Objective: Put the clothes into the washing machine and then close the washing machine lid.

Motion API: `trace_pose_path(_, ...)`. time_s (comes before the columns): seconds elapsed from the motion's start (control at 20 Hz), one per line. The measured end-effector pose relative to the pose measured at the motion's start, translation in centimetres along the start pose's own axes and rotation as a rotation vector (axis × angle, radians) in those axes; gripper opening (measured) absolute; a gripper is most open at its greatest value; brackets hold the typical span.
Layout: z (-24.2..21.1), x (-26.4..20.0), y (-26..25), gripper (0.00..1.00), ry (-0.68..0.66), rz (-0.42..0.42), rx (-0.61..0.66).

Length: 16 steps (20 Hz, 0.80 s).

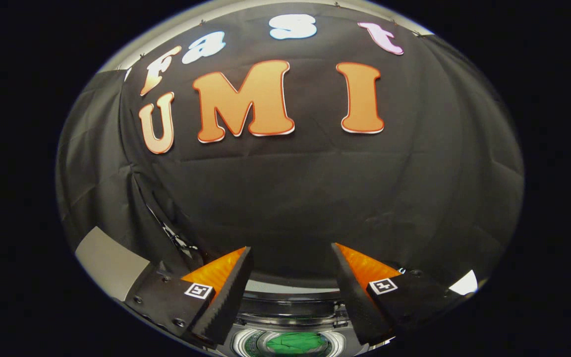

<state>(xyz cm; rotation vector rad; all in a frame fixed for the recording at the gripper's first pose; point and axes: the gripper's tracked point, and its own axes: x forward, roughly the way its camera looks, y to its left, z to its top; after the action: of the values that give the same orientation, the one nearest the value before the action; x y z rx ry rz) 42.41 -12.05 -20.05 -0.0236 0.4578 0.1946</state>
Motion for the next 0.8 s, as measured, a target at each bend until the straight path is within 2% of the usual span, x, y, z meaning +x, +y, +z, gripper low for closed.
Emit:
trace_pose_path(0.2, -0.5, 2.5, -0.6, 0.99, 0.008, -0.024, -0.009)
trace_pose_path(0.5, -3.4, 4.4, -2.2, 0.99, 0.095, -0.057, 0.03)
trace_pose_path(0.8, -4.2, 3.2, -2.3, 0.97, 0.102, -0.06, 0.003)
